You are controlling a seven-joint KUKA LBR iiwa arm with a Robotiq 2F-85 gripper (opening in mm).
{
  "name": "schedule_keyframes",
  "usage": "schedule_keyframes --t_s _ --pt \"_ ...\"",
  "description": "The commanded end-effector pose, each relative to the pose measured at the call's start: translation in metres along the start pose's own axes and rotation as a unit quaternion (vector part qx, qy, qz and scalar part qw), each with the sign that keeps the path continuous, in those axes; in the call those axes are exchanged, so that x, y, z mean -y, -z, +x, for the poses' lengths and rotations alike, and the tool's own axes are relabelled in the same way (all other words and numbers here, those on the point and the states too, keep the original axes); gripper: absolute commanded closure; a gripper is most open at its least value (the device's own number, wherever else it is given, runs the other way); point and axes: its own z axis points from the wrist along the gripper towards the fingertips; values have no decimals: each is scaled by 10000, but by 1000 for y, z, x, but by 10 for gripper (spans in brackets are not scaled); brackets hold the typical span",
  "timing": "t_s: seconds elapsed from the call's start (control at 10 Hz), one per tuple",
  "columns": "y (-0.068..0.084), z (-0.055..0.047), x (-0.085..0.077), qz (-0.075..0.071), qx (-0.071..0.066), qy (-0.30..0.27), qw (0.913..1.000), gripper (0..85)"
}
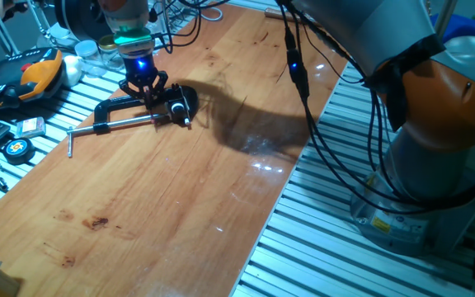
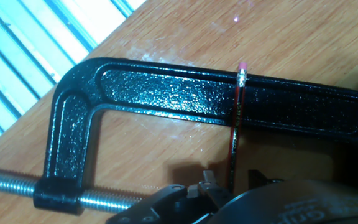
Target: Insert the pencil into the pencil sharpener
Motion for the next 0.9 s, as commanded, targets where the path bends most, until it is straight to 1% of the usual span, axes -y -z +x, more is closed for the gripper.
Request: schedule_keyframes --t_s 0.0,0.2,0.4,0.5,0.7,0.8 --pt "0 0 0 6 -8 -4 10000 680" --pt "0 0 0 -5 -18 -11 10000 680" --pt "2 0 0 -4 3 27 10000 680" --pt "2 0 0 -4 3 58 10000 850" --pt "6 0 1 -7 53 133 9999 850" --pt "11 -2 2 -16 75 133 9999 850"
